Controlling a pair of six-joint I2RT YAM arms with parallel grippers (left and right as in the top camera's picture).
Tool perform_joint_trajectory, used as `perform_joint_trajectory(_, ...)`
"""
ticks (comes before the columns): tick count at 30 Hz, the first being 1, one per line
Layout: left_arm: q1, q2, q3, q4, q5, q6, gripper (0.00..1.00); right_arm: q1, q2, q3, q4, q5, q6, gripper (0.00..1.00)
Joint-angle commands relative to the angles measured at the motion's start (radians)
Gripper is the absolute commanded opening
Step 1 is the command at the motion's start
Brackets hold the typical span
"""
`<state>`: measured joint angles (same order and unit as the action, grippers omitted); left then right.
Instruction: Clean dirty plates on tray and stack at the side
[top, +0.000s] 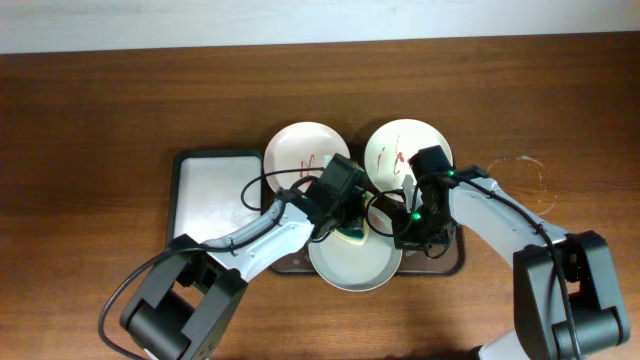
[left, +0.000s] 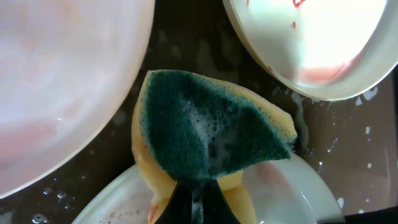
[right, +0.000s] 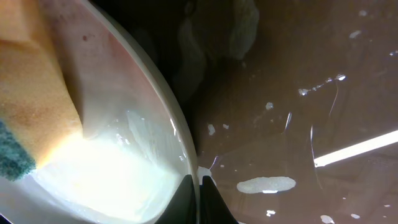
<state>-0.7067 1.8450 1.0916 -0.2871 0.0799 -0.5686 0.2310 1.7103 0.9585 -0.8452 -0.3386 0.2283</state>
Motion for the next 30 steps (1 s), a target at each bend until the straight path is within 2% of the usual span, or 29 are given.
perform_joint_trajectory(1,0.016,0.034,0.009,-0.020,-0.125,0.010,0.00,0.005,0.007,0.005,-0.004,0.009,-0.006,0.04)
perform_joint_trajectory(4,0.025,0.027,0.021,-0.039,-0.141,-0.005,0.00,0.005,0.007,0.005,-0.004,0.009,-0.006,0.04)
perform_joint_trajectory(10,0.035,-0.146,0.105,-0.280,-0.149,-0.003,0.00,0.005,0.007,0.005,-0.003,0.010,-0.006,0.04)
perform_joint_trajectory(11,0.043,-0.175,0.105,-0.332,-0.166,-0.003,0.00,0.005,0.007,0.005,-0.004,0.010,-0.006,0.15)
perform_joint_trajectory(12,0.061,-0.206,0.105,-0.386,-0.179,-0.003,0.00,0.005,0.007,0.005,-0.003,0.009,-0.006,0.34)
perform_joint_trajectory(13,0.077,-0.224,0.105,-0.418,-0.178,-0.003,0.00,0.005,0.007,0.005,-0.003,0.010,-0.006,0.36)
perform_joint_trajectory(15,0.104,-0.246,0.105,-0.462,-0.174,-0.002,0.00,0.005,0.007,0.005,0.000,0.010,-0.006,0.34)
perform_joint_trajectory(18,0.151,-0.247,0.101,-0.524,-0.190,0.028,0.00,0.005,0.007,0.005,-0.003,0.009,-0.006,0.06)
perform_joint_trajectory(23,0.272,-0.247,0.100,-0.582,-0.168,0.055,0.00,0.005,0.003,0.021,-0.005,0.015,-0.029,0.04)
perform_joint_trajectory(27,0.400,-0.247,0.083,-0.590,-0.086,0.176,0.00,0.005,-0.050,0.121,-0.089,0.132,-0.029,0.04)
perform_joint_trajectory(30,0.526,-0.247,0.031,-0.574,-0.083,0.183,0.00,0.005,-0.109,0.203,-0.148,0.242,-0.029,0.04)
